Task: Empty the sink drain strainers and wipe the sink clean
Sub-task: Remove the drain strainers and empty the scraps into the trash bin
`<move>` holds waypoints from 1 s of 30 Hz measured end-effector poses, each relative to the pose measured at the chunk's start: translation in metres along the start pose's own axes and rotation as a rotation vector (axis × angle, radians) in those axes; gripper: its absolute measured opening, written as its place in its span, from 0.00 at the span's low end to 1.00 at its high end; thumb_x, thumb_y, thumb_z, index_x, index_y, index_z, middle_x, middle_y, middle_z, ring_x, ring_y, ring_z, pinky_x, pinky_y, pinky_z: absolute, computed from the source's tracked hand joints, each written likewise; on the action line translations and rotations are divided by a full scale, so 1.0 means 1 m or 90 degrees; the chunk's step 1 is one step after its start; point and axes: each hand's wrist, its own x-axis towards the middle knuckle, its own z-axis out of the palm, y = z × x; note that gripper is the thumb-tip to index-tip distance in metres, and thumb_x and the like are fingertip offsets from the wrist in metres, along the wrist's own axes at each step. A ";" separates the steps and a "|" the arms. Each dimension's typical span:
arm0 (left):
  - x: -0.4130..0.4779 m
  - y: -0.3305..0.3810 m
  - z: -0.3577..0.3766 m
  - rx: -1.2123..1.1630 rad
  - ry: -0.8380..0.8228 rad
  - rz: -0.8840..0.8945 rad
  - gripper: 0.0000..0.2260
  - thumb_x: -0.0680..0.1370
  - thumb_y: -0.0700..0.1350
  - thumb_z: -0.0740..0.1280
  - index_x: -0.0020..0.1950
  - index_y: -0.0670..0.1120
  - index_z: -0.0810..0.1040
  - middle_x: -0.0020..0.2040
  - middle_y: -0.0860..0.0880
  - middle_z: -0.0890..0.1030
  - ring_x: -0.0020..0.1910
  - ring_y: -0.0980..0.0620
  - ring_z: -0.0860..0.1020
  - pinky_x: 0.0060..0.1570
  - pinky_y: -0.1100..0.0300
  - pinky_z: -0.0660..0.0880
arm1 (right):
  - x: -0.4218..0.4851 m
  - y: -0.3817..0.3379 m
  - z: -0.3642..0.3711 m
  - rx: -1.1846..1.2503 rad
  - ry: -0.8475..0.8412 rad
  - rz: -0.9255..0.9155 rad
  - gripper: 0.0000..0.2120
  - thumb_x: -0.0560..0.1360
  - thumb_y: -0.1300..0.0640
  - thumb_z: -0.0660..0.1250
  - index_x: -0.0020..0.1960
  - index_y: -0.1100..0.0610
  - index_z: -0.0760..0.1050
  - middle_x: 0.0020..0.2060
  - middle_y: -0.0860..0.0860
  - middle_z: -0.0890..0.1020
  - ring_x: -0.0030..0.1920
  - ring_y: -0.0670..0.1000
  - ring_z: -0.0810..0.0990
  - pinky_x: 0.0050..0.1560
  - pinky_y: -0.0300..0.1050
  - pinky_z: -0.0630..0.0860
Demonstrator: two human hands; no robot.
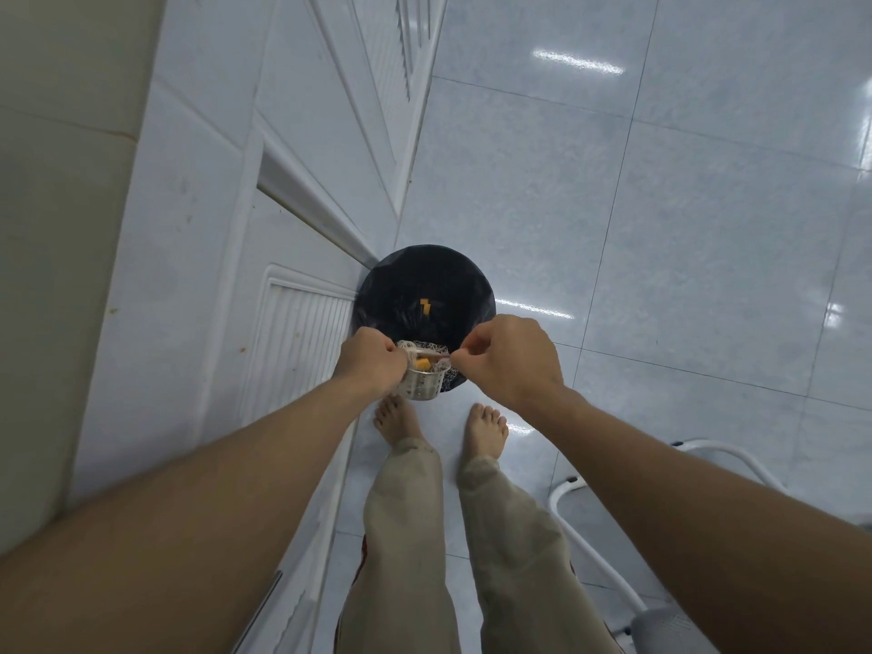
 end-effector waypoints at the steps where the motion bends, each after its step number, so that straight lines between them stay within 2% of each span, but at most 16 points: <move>1: 0.000 0.000 0.000 0.003 -0.001 0.002 0.15 0.79 0.41 0.64 0.32 0.41 0.76 0.27 0.50 0.69 0.26 0.55 0.67 0.23 0.65 0.61 | 0.001 0.000 0.000 -0.025 -0.028 -0.019 0.06 0.70 0.47 0.72 0.38 0.48 0.85 0.29 0.41 0.81 0.28 0.43 0.77 0.30 0.35 0.75; 3: 0.001 0.001 -0.001 0.006 -0.007 0.005 0.13 0.79 0.41 0.64 0.36 0.39 0.79 0.28 0.50 0.70 0.26 0.54 0.68 0.24 0.64 0.62 | 0.004 -0.001 0.001 -0.064 -0.080 -0.049 0.07 0.71 0.47 0.72 0.39 0.50 0.85 0.30 0.43 0.81 0.29 0.45 0.78 0.33 0.39 0.80; 5: 0.002 0.001 0.000 0.013 -0.013 0.004 0.14 0.79 0.41 0.64 0.33 0.42 0.76 0.28 0.49 0.71 0.27 0.54 0.69 0.25 0.65 0.63 | 0.007 -0.004 0.003 -0.090 -0.102 -0.086 0.06 0.71 0.50 0.72 0.39 0.51 0.85 0.32 0.45 0.81 0.30 0.46 0.77 0.33 0.40 0.79; 7: 0.003 0.001 0.001 0.012 -0.011 0.002 0.17 0.79 0.41 0.65 0.29 0.44 0.73 0.27 0.49 0.71 0.26 0.53 0.68 0.25 0.63 0.63 | 0.007 -0.005 0.004 -0.113 -0.091 -0.124 0.05 0.71 0.53 0.71 0.39 0.52 0.85 0.33 0.46 0.78 0.32 0.47 0.76 0.31 0.39 0.75; 10: 0.003 0.001 0.002 0.009 -0.005 -0.006 0.20 0.78 0.40 0.65 0.26 0.45 0.70 0.26 0.49 0.69 0.25 0.53 0.67 0.25 0.62 0.62 | 0.006 -0.004 0.003 -0.106 -0.048 -0.136 0.07 0.74 0.54 0.68 0.41 0.53 0.85 0.36 0.49 0.76 0.35 0.49 0.75 0.33 0.44 0.76; 13: 0.003 0.001 0.002 0.009 -0.006 -0.003 0.20 0.78 0.40 0.66 0.26 0.46 0.69 0.25 0.49 0.68 0.25 0.53 0.66 0.25 0.62 0.61 | 0.006 -0.003 0.001 -0.096 -0.012 -0.114 0.09 0.74 0.54 0.66 0.42 0.53 0.85 0.37 0.50 0.77 0.36 0.49 0.75 0.34 0.43 0.76; 18: 0.004 0.002 0.003 0.015 0.002 0.002 0.19 0.78 0.40 0.65 0.26 0.46 0.70 0.26 0.49 0.70 0.25 0.53 0.68 0.26 0.62 0.63 | 0.004 0.001 -0.001 -0.095 -0.006 -0.096 0.06 0.71 0.51 0.69 0.40 0.50 0.85 0.35 0.47 0.78 0.34 0.47 0.75 0.31 0.39 0.73; 22: 0.005 0.003 0.005 0.017 0.006 0.012 0.20 0.79 0.41 0.65 0.26 0.46 0.71 0.26 0.49 0.70 0.26 0.53 0.68 0.26 0.62 0.63 | 0.003 0.000 0.004 -0.095 -0.023 -0.074 0.06 0.71 0.51 0.70 0.41 0.50 0.85 0.35 0.46 0.79 0.34 0.47 0.76 0.34 0.43 0.79; 26: 0.005 0.002 0.005 0.021 0.012 0.020 0.20 0.78 0.40 0.64 0.25 0.46 0.71 0.26 0.49 0.70 0.26 0.52 0.68 0.27 0.61 0.64 | 0.002 0.002 0.007 -0.095 0.003 -0.034 0.07 0.71 0.51 0.69 0.37 0.51 0.84 0.33 0.47 0.78 0.31 0.48 0.75 0.32 0.43 0.79; 30: 0.002 0.000 0.003 0.026 0.019 0.025 0.16 0.79 0.41 0.63 0.32 0.43 0.77 0.31 0.46 0.76 0.30 0.50 0.73 0.29 0.61 0.67 | 0.000 0.009 0.001 -0.057 0.024 0.068 0.12 0.71 0.48 0.67 0.36 0.53 0.83 0.28 0.46 0.80 0.28 0.49 0.78 0.31 0.43 0.80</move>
